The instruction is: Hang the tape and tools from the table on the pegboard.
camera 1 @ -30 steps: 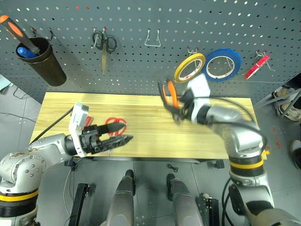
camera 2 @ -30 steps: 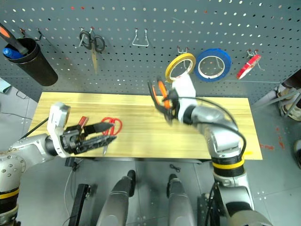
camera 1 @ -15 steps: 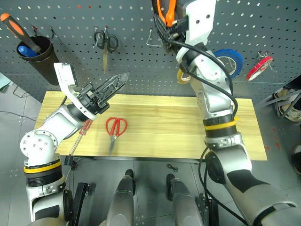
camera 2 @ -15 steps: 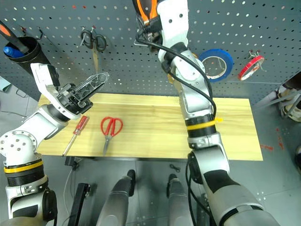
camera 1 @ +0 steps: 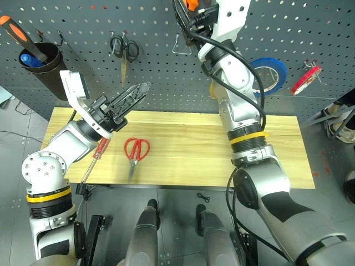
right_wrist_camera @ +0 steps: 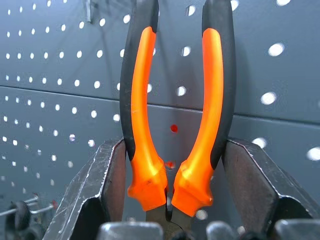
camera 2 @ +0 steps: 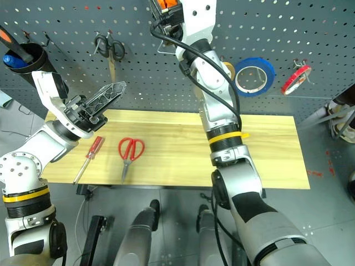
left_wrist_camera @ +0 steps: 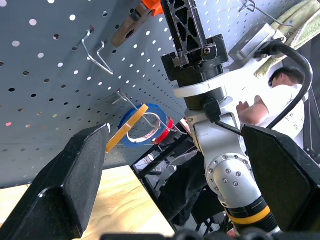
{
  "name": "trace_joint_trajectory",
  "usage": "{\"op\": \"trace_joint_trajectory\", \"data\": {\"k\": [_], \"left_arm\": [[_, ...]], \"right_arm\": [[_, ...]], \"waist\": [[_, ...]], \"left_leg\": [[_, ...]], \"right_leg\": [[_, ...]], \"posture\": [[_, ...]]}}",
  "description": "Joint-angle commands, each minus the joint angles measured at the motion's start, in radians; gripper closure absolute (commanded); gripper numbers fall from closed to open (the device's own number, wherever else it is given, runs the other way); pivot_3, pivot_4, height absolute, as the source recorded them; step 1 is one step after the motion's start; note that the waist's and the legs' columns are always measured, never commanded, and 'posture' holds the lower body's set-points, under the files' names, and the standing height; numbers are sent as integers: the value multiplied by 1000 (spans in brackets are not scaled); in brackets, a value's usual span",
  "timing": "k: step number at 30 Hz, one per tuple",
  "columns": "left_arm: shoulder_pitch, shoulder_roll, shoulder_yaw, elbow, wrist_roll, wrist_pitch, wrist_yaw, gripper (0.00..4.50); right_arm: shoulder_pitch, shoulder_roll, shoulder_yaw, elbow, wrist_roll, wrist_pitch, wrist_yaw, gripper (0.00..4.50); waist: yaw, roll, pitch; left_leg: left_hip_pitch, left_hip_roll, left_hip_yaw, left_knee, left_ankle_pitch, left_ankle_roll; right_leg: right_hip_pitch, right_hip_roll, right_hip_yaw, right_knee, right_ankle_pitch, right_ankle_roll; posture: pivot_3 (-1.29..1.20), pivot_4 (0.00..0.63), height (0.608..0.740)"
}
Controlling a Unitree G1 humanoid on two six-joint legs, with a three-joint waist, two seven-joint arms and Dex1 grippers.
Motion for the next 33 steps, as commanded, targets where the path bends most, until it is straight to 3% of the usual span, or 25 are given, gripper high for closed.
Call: {"op": "trace_joint_trajectory", "data": {"k": [1, 11, 13, 15, 18, 24, 28, 33], "left_arm": [[10, 14, 11, -32, -8, -6, -14, 0], [15, 20, -4, -43, 6, -2, -17, 0], [18, 21, -7, -47, 7, 0, -17, 0], [20, 22, -6, -48, 3, 0, -15, 0], [35, 33, 0, -49, 9, 2, -14, 0], [169, 103, -31, -76, 232, -63, -25, 0], [330, 148, -94, -136, 466, -120, 36, 0], [511, 62, -189, -160, 693, -165, 202, 0]], "right_arm": [[-5, 8, -5, -8, 4, -59, -10, 1947], [60, 3, 24, 46, -45, -57, -4, 1947], [68, 2, 30, 48, -45, -41, 4, 913], [73, -5, 30, 31, -40, -29, 17, 229], [95, -27, 31, -22, -31, 2, 42, 57], [262, -123, 75, -362, 66, 321, 229, 57], [436, -267, 93, -642, 151, 564, 364, 57], [718, -455, 138, -806, 269, 654, 617, 57]], "waist": [[2, 0, 0], [4, 0, 0], [3, 0, 0], [2, 0, 0], [3, 0, 0], [3, 0, 0], [2, 1, 1], [6, 0, 1]], "left_leg": [[0, 0, 0, 0, 0, 0], [0, 0, 0, 0, 0, 0], [0, 0, 0, 0, 0, -1], [0, 0, 0, 0, 0, -1], [0, 0, 0, 0, 0, -1], [0, 0, 0, 0, 0, -1], [0, 0, 0, -1, 0, -1], [2, 0, 1, -1, 0, -1]], "right_leg": [[0, 0, 0, 0, 0, 0], [0, 0, 0, 0, 0, 0], [0, 0, 0, 0, 0, 0], [0, 0, 0, 0, 0, 0], [0, 0, 0, 1, 0, 0], [0, 0, 0, 0, 0, 0], [0, -1, 0, 0, -1, -1], [2, -1, 0, -2, -4, 2]], "posture": [[234, 370, 740], [237, 374, 740], [239, 376, 740], [233, 376, 740], [219, 376, 740], [187, 397, 740], [178, 409, 740], [153, 427, 740]]}}
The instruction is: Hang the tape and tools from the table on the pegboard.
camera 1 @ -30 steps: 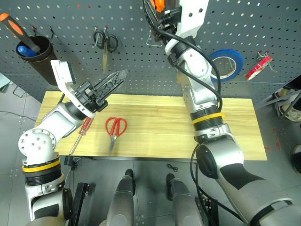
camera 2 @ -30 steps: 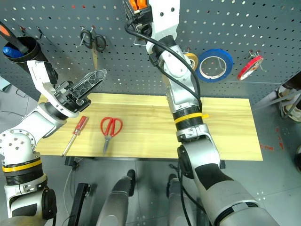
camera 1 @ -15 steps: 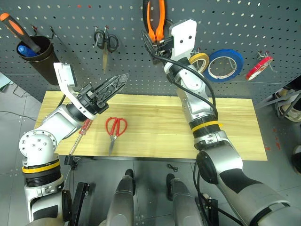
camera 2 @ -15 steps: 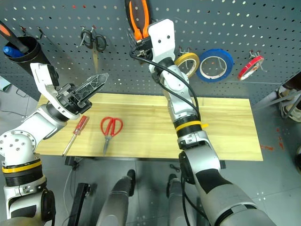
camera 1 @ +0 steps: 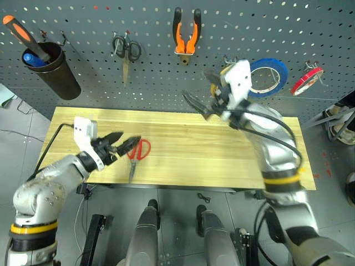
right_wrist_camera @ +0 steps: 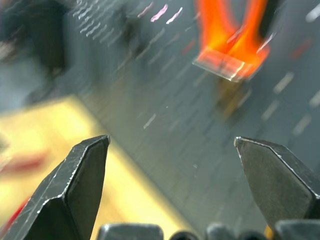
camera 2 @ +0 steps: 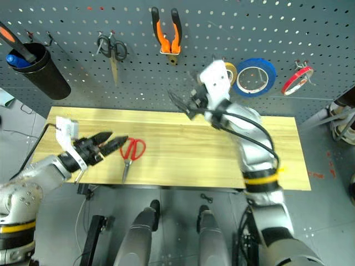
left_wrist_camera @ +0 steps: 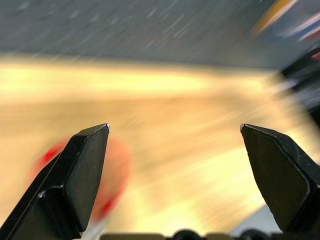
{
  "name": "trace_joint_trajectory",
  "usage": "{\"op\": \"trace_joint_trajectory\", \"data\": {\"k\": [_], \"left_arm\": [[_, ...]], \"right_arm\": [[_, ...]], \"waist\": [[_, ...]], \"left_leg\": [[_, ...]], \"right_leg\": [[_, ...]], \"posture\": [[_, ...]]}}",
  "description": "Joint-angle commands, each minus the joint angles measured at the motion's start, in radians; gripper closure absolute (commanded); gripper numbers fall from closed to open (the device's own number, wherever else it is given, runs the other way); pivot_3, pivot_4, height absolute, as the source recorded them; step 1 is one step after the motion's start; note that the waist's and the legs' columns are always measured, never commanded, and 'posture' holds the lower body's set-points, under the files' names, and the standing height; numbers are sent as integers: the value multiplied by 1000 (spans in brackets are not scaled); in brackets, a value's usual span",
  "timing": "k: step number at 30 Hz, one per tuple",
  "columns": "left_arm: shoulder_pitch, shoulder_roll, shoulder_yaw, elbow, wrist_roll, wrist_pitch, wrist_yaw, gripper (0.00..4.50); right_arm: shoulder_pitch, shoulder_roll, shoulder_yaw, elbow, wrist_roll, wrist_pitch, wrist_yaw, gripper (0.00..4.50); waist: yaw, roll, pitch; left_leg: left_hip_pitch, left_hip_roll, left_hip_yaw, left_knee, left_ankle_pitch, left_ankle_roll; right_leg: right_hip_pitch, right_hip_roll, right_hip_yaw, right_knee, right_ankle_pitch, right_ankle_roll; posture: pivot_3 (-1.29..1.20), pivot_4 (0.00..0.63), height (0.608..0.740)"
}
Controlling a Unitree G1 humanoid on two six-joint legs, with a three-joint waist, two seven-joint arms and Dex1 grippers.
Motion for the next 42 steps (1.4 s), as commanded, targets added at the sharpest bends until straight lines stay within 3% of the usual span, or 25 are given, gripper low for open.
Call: {"op": "trace_joint_trajectory", "data": {"k": [1, 6, 11, 20, 27, 31, 38, 42], "left_arm": [[40, -41, -51, -22, 122, -40, 67, 0], [35, -119, -116, 50, 241, -63, 107, 0], [-39, -174, -137, 168, 341, -83, 140, 0], [-94, -191, -149, 217, 378, -25, 100, 0], [-131, -214, -149, 248, 384, 13, 66, 0], [-163, -229, -144, 271, 402, 44, 84, 1197], [-166, -236, -125, 252, 419, 77, 98, 4489], [-166, -229, -113, 218, 417, 46, 75, 4489]], "right_arm": [[82, -50, 36, -90, 57, 0, 136, 57], [153, -101, 86, -63, 44, -75, 262, 57], [132, -91, 84, -24, 39, -76, 269, 57], [113, -95, 62, -69, 75, 9, 253, 57], [121, -104, 59, -95, 86, 38, 248, 57], [123, -104, 61, -98, 88, 43, 244, 0], [128, -100, 65, -91, 82, 31, 238, 0], [129, -91, 57, -91, 76, 20, 217, 0]], "waist": [[-1, -1, 2], [-9, -1, 5], [-8, -3, 11], [-9, -3, 27], [-9, -2, 35], [-10, -2, 36], [-11, -2, 36], [-10, -3, 36]], "left_leg": [[0, 0, 0, 0, 0, 0], [2, 2, 0, 3, 1, 0], [3, 1, 2, 4, 1, 0], [2, 1, 1, 1, 1, 1], [2, 0, 1, 2, 2, 1], [2, 0, 1, 2, 2, 1], [2, 0, 1, 2, 2, 1], [2, 0, 1, 2, 1, 1]], "right_leg": [[0, 0, 0, 0, -1, 1], [-1, 1, 1, 2, -2, -5], [0, 1, 2, 2, -2, -5], [0, 1, 2, 3, -2, 3], [0, 1, 2, 3, -5, -2], [0, 1, 3, 3, -5, -2], [0, 1, 3, 3, -4, -1], [0, 1, 3, 2, -5, -1]], "posture": [[150, 431, 740], [130, 442, 740], [108, 462, 740], [80, 502, 740], [74, 515, 740], [74, 515, 740], [87, 492, 740], [101, 460, 740]]}}
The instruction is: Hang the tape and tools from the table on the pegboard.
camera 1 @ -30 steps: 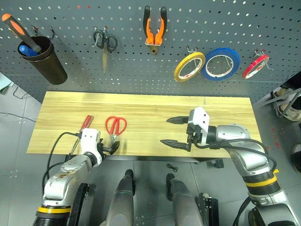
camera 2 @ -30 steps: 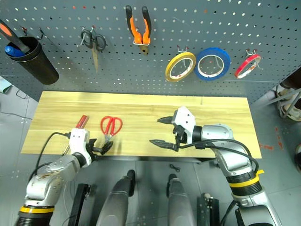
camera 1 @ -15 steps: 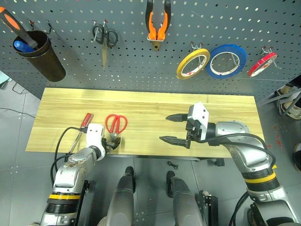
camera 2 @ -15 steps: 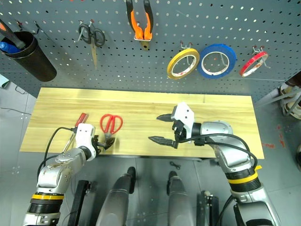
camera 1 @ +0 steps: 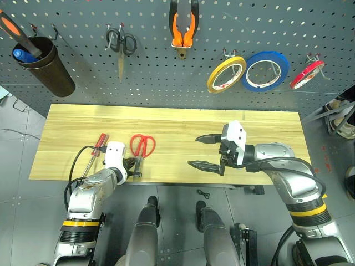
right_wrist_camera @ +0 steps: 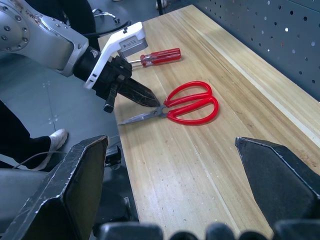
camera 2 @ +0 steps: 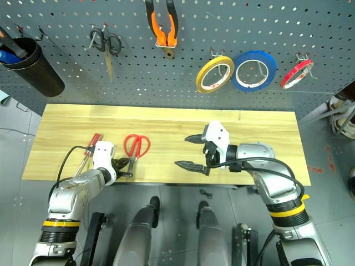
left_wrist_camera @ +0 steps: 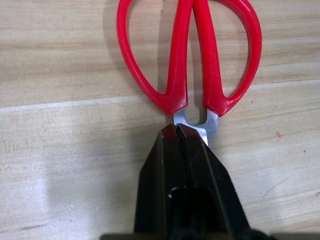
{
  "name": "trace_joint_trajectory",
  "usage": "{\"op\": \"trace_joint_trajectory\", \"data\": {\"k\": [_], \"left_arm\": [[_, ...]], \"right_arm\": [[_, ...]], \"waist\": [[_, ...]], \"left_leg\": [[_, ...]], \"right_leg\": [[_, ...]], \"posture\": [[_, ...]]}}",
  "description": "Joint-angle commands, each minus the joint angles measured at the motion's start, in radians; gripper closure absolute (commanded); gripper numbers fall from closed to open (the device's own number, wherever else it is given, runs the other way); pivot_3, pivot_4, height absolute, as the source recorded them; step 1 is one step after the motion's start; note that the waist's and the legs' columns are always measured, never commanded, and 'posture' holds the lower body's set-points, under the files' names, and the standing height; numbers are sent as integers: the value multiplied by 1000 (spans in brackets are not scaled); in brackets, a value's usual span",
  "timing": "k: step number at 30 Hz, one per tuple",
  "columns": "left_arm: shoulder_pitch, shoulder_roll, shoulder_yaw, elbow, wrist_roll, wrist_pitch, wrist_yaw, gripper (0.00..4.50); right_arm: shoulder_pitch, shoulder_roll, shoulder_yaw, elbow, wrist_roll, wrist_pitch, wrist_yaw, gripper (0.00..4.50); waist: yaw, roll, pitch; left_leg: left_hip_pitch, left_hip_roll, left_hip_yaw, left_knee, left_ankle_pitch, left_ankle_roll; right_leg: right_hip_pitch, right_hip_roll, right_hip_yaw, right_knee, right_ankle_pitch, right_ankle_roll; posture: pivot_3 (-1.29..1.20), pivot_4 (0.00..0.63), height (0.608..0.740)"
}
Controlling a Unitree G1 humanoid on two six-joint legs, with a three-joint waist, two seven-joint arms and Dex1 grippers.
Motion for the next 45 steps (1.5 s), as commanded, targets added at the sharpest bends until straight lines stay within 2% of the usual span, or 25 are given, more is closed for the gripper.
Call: {"op": "trace_joint_trajectory", "data": {"k": [1, 7, 14, 17, 24, 25, 32, 37, 43, 44, 45], "left_arm": [[22, 12, 7, -40, 8, -16, -25, 4489], [45, 95, 19, -181, 4, 9, -73, 4489], [41, 16, 63, -316, -98, 97, -64, 4489], [71, -26, 24, -361, -66, 126, -1, 3601], [134, -10, -58, -347, 49, 146, 78, 272], [133, -7, -57, -331, 60, 142, 82, 71], [64, -4, -75, -159, 88, 85, 35, 71], [1, -45, -90, -30, 119, 55, 49, 71], [8, -115, -47, -54, 116, 214, 125, 71], [16, -122, -41, -70, 118, 238, 135, 592], [23, -129, -32, -83, 118, 255, 143, 883]], "right_arm": [[18, 6, -27, -43, 4, -25, -25, 0], [29, 13, -77, -165, 45, 30, -113, 0], [34, 13, -91, -203, 49, 49, -163, 0], [39, -21, -89, -213, 67, 53, -123, 0], [98, -130, -49, -139, 52, -4, 44, 0], [107, -137, -42, -116, 41, -27, 64, 0], [98, -119, -25, -44, 6, -79, 85, 0], [85, -91, -23, -43, 9, -56, 66, 0], [91, -91, -23, -58, 14, -46, 57, 0], [91, -90, -22, -60, 15, -46, 56, 0], [90, -90, -22, -61, 15, -45, 55, 0]], "waist": [[0, 0, 0], [1, -1, -3], [3, -7, -13], [1, -8, -14], [0, -9, -14], [-1, -9, -14], [0, -9, -14], [0, -9, -14], [-2, -9, -14], [-3, -9, -14], [-7, -9, -14]], "left_leg": [[0, 0, 0, 0, 0, 0], [-3, 0, -1, -1, 0, -1], [-6, -1, -1, 1, 0, -1], [-7, -1, -1, 2, 0, -1], [-7, -1, -1, 2, 0, -1], [-7, -1, -1, 2, 0, -1], [-7, -1, -1, 5, 0, -1], [-7, -1, -1, 5, 1, -1], [-4, -1, -1, 6, 1, -1], [-3, -1, -1, 6, 1, -1], [0, -1, -1, 5, 1, -1]], "right_leg": [[0, 0, 0, 0, 0, 0], [-2, 0, 0, -1, 4, 7], [-2, 0, -1, -5, 6, 9], [-2, 0, -1, -5, 7, 10], [-2, 0, -1, -4, 7, 10], [-2, 0, -1, -4, 7, 10], [-2, 0, -1, -3, 9, 10], [-2, 0, -1, -3, 9, 10], [1, 0, -1, -1, 9, 10], [2, 0, -1, -1, 9, 10], [4, 0, -1, -2, 9, 10]], "posture": [[102, 445, 740], [102, 367, 740], [89, 338, 740], [81, 349, 740], [70, 369, 740], [70, 369, 740], [64, 385, 740], [58, 397, 740], [46, 415, 740], [44, 413, 740], [44, 413, 740]]}}
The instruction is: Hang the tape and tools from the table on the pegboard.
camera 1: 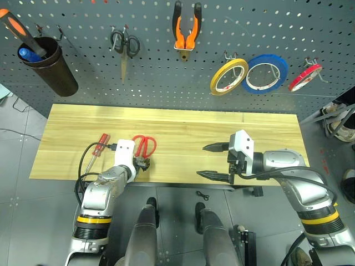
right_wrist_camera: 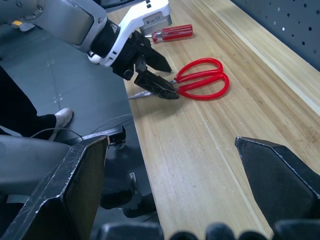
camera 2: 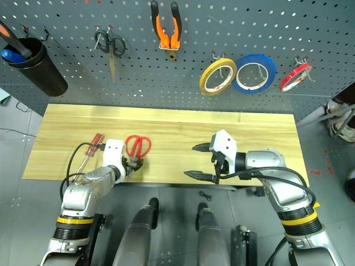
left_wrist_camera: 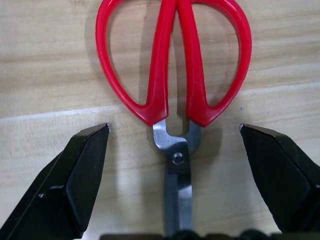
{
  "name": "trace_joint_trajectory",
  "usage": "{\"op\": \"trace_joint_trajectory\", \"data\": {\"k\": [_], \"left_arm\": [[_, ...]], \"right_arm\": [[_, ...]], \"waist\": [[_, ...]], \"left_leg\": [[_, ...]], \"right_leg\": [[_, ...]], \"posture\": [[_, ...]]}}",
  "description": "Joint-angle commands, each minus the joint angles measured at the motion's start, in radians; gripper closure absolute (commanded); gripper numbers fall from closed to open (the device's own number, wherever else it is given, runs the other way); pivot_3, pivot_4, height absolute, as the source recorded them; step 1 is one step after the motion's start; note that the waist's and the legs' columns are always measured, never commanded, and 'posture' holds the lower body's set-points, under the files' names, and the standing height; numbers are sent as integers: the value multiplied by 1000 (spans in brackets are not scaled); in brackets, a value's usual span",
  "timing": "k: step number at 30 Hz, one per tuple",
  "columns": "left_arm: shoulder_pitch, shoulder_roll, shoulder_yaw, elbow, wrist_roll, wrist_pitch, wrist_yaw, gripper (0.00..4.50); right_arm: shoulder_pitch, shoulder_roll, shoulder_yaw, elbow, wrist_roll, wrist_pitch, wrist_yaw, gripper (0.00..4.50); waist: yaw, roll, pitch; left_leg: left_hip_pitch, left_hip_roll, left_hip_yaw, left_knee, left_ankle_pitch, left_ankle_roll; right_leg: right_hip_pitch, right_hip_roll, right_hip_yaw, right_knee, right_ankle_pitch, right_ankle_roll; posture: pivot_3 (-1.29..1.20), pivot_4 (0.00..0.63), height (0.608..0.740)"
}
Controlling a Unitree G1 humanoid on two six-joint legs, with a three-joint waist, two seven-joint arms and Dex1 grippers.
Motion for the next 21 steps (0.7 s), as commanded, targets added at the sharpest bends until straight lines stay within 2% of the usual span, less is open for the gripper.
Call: {"op": "trace_joint_trajectory", "data": {"k": [1, 3, 4, 7, 16, 21], "left_arm": [[61, -30, 16, -24, -4, 111, 27, 1331], [70, -29, 11, -47, -3, 127, 21, 2330], [72, -28, 9, -50, 0, 130, 19, 2694], [70, -25, 5, -46, 8, 132, 16, 4283], [35, 14, 20, -22, 10, 74, -27, 4336], [87, 49, 45, -227, -60, 6, -125, 4336]], "right_arm": [[5, 0, -14, -41, 11, 3, -4, 0], [1, 3, -16, -40, 13, 5, -10, 0], [-2, 5, -16, -38, 14, 6, -13, 0], [-3, 5, -16, -35, 13, 4, -17, 0], [-6, 3, -26, -26, 7, -6, -22, 0], [-30, 16, -65, -93, 36, 10, -69, 0]], "waist": [[-8, 0, 0], [-15, 0, 0], [-19, 0, 0], [-21, 0, 0], [-21, 1, -1], [-25, 0, -1]], "left_leg": [[2, 0, 0, 0, 0, 0], [4, 0, 0, -1, 0, 0], [4, 0, 0, 0, 0, 0], [5, 0, 0, 0, 0, 0], [5, 0, 0, 0, 0, 0], [3, 0, 0, 0, 0, 0]], "right_leg": [[2, 0, 0, 0, 0, 0], [4, 0, 0, 0, 0, 0], [4, 0, 0, 0, 0, 0], [5, 0, 0, 0, 0, 0], [5, 0, 0, 0, 0, 0], [3, 0, 0, -1, 0, 0]], "posture": [[44, 413, 740], [47, 407, 740], [48, 405, 740], [48, 405, 740], [47, 396, 740], [72, 371, 740]]}}
